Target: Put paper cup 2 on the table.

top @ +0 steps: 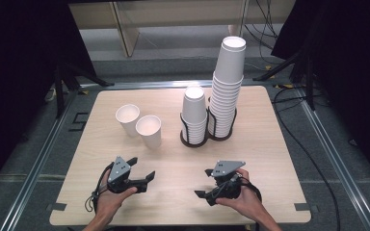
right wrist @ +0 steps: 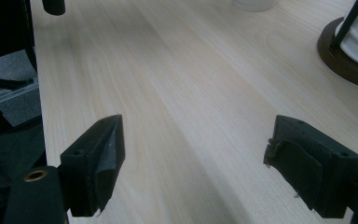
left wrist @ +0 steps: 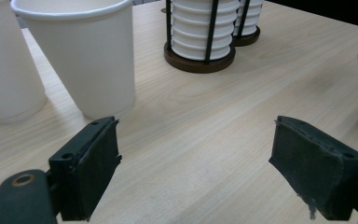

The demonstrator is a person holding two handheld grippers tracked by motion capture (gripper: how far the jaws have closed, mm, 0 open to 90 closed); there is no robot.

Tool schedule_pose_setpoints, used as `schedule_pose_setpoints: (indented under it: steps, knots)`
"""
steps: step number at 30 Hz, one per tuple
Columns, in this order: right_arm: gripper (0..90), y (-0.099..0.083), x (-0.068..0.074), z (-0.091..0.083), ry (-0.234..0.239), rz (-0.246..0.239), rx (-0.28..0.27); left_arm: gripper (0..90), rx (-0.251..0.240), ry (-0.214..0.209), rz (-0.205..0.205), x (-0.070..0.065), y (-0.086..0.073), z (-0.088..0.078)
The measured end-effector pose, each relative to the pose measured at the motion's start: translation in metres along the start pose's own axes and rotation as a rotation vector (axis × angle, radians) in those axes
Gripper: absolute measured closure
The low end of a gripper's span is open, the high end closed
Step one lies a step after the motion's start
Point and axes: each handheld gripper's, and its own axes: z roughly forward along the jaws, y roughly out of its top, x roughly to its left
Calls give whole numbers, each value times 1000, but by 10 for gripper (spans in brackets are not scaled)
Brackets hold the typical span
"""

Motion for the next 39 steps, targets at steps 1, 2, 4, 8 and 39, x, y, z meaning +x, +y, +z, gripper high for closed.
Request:
schedule_pose_setpoints:
  steps: [1,2,4,8,39]
  knots:
    - [191,0,0,0,-1,2,-4,144,-9,-4,-1,-1,0,0]
    - [190,0,-1,0,-5,-3,-8,144,-4,-5,2,-3,0,-1]
    - [190,0,-1,-1,3,14,-8,145,10,-5,17,-5,-1,-3]
    - [188,-3,-2,-4,1,30,-27,144,5,-28,20,-10,-2,-5]
    - [157,-29,10,-29,-47,77,-58,145,26,-149,69,-41,-12,-23]
